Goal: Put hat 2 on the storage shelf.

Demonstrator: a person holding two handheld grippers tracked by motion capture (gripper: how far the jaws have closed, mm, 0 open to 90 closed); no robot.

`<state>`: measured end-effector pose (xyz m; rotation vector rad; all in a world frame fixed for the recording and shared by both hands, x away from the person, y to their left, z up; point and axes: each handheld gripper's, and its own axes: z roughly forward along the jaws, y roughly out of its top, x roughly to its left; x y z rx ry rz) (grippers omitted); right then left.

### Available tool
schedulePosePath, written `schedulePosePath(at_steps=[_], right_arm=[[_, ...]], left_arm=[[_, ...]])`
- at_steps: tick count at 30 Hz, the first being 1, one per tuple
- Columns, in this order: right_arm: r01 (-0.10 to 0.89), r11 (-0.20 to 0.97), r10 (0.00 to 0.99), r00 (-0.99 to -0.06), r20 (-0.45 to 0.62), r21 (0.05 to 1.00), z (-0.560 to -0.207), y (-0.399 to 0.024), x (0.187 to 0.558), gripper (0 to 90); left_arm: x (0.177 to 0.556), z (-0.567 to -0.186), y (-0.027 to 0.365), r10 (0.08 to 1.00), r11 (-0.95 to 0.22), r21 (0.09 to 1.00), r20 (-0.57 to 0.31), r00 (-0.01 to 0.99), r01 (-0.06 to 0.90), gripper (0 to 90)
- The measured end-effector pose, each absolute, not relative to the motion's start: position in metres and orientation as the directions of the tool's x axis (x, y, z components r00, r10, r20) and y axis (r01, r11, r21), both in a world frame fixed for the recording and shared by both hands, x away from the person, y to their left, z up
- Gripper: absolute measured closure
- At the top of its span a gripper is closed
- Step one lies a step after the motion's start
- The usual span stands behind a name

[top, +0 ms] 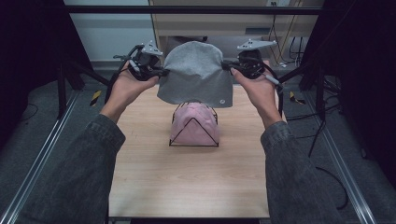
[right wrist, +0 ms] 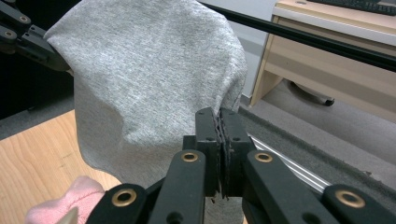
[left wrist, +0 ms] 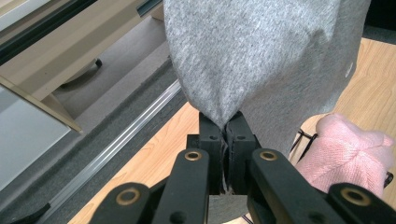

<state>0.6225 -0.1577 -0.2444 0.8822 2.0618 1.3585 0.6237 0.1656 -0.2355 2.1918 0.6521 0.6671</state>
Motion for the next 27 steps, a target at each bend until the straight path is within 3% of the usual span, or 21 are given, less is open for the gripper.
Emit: schedulePosePath(at_steps=[27], right_arm=[[0.280,0.309,0.749,-0.661,-0.051,0.909,-0.279,-0.161,0.624,88.3]], left_arm=[[0.625,-0.268,0.163,0.621,-0.605,0.748,0.229,0.749,0.273,87.2]])
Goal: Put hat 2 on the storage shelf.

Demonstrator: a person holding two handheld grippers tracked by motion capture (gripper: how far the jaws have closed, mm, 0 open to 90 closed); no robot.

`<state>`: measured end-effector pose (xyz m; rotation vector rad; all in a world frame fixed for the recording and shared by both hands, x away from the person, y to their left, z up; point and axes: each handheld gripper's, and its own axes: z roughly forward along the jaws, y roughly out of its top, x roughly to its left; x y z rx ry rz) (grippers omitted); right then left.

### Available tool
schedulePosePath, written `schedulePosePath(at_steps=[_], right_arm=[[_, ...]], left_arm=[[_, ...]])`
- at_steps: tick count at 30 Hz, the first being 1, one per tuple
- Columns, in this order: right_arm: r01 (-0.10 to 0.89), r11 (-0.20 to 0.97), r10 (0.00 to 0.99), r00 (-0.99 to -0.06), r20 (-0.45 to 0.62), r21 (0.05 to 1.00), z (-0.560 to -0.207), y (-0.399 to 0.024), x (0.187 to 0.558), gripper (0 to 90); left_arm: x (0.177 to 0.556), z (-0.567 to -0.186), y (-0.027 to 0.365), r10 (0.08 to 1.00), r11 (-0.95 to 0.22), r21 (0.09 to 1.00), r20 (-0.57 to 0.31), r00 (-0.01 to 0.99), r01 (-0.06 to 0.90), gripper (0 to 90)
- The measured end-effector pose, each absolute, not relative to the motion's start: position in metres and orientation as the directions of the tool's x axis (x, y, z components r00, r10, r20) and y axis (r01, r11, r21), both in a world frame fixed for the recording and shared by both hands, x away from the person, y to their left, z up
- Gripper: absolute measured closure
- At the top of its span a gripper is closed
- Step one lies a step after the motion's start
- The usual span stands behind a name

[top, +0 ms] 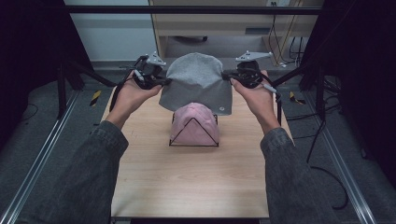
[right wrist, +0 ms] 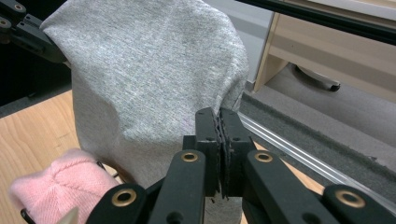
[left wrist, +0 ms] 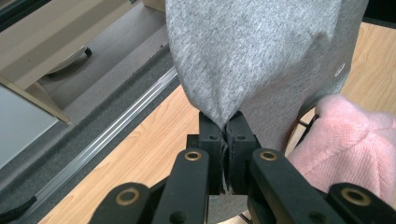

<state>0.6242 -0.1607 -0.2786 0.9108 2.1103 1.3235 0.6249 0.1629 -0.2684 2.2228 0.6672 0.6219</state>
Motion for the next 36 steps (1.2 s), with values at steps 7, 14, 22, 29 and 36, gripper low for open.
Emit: schedulePosePath(at_steps=[7,14,22,29,36], right_arm=[[0.295,0.316,0.746,-0.665,-0.044,0.902,-0.293,-0.159,0.623,88.3],[0.315,0.329,0.743,-0.669,-0.038,0.890,-0.306,-0.155,0.624,88.3],[0.333,0.343,0.736,-0.677,-0.031,0.879,-0.327,-0.152,0.622,88.3],[0.354,0.343,0.737,-0.675,-0.016,0.870,-0.343,-0.151,0.618,88.3],[0.373,0.341,0.738,-0.675,-0.001,0.863,-0.357,-0.150,0.614,88.3]], left_arm=[[0.625,-0.281,0.164,0.629,-0.604,0.745,0.229,0.743,0.282,87.2],[0.629,-0.300,0.167,0.638,-0.607,0.732,0.217,0.739,0.310,87.2],[0.626,-0.319,0.168,0.631,-0.619,0.716,0.208,0.748,0.322,87.2],[0.622,-0.332,0.167,0.633,-0.624,0.706,0.206,0.747,0.335,87.1],[0.621,-0.344,0.169,0.644,-0.622,0.698,0.200,0.738,0.354,87.1]])
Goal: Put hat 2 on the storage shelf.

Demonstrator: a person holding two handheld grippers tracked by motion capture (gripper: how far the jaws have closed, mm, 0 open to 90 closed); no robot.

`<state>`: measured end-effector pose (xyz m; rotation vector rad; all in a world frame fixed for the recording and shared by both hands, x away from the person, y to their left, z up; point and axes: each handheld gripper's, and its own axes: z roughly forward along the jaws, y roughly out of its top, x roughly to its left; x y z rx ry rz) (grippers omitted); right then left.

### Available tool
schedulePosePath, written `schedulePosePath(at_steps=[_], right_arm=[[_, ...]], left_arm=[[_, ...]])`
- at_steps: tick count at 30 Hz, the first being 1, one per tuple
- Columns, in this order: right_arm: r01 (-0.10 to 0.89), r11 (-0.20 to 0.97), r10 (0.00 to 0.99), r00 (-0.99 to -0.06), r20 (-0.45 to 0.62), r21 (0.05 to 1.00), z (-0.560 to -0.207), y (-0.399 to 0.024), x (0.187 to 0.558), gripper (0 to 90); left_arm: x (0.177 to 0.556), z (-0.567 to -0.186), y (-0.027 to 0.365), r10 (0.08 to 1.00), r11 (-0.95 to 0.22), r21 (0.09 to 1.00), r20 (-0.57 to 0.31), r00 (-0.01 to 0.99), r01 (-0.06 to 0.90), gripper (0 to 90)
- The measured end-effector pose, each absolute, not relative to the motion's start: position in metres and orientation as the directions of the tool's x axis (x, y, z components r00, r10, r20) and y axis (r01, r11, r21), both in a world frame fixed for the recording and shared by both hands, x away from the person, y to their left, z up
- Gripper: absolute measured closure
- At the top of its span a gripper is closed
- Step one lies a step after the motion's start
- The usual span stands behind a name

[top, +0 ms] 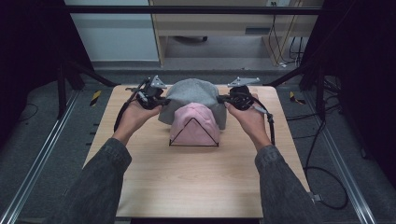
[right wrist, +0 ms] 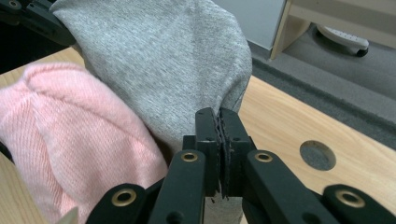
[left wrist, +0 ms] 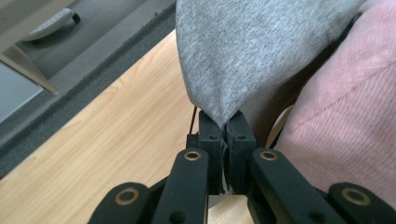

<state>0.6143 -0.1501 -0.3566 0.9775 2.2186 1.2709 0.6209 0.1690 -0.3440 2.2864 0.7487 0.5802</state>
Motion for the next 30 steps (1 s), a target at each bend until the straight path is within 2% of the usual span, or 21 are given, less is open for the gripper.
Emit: schedulePosePath(at_steps=[23,30], right_arm=[[0.425,0.357,0.737,-0.675,0.028,0.832,-0.384,-0.148,0.614,87.8],[0.429,0.356,0.743,-0.669,0.027,0.830,-0.388,-0.148,0.614,83.1]], left_arm=[[0.619,-0.384,0.174,0.674,-0.586,0.694,0.131,0.727,0.419,86.8],[0.618,-0.388,0.174,0.682,-0.574,0.700,0.121,0.721,0.425,79.5]])
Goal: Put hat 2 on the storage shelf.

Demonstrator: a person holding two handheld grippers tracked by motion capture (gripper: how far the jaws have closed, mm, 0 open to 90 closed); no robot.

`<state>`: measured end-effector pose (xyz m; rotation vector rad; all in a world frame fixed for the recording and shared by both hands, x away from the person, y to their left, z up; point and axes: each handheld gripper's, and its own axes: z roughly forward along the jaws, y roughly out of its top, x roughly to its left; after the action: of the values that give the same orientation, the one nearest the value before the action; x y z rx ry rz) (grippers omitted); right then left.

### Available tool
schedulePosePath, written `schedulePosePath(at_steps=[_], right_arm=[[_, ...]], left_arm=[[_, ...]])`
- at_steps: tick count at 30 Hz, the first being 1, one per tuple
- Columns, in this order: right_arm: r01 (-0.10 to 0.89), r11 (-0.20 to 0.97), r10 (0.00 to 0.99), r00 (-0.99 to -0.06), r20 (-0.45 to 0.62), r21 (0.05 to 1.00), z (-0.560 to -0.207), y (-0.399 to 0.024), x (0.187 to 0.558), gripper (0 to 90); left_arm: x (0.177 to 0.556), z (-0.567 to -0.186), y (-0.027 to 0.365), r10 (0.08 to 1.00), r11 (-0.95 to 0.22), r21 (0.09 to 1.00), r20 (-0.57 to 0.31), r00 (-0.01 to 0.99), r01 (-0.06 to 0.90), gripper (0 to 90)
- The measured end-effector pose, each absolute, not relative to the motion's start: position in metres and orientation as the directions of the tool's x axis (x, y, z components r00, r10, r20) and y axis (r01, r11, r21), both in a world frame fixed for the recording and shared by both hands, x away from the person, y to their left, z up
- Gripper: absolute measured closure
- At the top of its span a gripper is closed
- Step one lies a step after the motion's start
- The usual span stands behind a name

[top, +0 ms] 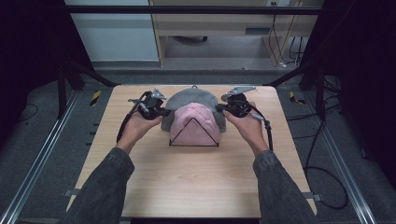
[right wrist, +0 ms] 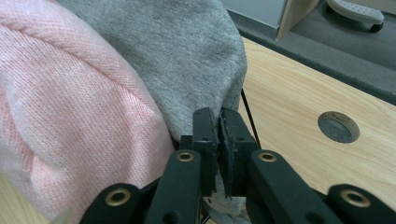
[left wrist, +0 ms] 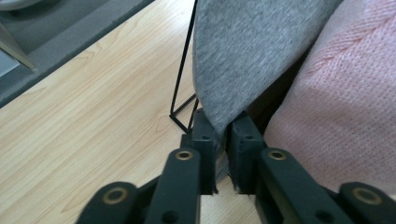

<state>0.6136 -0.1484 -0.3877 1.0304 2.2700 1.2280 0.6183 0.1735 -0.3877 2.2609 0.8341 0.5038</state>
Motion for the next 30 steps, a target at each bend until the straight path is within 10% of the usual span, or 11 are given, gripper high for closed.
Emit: schedulePosePath(at_steps=[19,30], right_arm=[[0.380,0.294,0.803,-0.596,-0.011,0.877,-0.363,-0.177,0.566,32.3],[0.443,0.287,0.829,-0.560,0.011,0.849,-0.399,-0.202,0.526,18.7]], left_arm=[[0.574,-0.373,0.202,0.753,-0.501,0.752,0.136,0.644,0.427,16.2],[0.535,-0.403,0.220,0.728,-0.513,0.740,0.106,0.677,0.436,7.7]])
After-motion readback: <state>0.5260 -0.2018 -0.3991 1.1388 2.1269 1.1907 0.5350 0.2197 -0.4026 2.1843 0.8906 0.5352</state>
